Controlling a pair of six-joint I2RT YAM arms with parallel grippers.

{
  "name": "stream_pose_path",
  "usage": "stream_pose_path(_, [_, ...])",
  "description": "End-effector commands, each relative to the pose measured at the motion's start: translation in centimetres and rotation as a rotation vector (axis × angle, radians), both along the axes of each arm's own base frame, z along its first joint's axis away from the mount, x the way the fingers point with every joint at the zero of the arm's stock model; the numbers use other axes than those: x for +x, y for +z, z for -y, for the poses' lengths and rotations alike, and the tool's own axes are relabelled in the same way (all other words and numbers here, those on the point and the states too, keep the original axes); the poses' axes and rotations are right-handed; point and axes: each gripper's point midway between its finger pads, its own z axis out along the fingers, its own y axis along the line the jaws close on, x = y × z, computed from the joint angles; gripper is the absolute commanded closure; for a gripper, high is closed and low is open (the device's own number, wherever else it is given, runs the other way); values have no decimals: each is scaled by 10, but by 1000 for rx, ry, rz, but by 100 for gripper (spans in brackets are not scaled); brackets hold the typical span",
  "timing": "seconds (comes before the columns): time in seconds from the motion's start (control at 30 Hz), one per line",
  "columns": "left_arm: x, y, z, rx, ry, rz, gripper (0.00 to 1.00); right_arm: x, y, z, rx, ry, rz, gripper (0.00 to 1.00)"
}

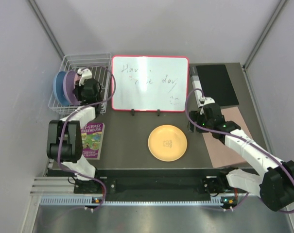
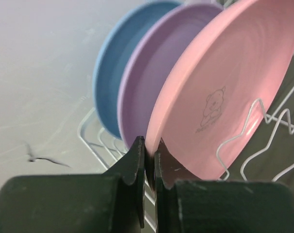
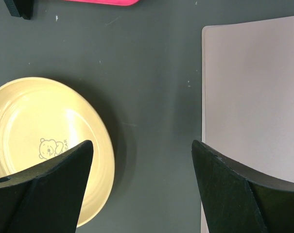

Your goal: Unload the plates from the dish rack

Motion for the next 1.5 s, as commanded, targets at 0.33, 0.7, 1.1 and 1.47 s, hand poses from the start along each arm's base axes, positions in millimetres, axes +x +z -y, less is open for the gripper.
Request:
stream_pose_path(0.33, [-26,109,57,126,44,211,100,8,21,3,9,-14,79,15])
stream_pose_path(0.7, [-54,144,84,76,5,245,100,13,47,-10,68,34,134,11])
stream_pose_path(1.1, [-67,88,254,-638,-729,130,100,28,100,-70,331,226,247,10])
stream_pose_path(1.47, [-125,53,349,-980,-1054,35,100,45,117,-87,415,250,309,8])
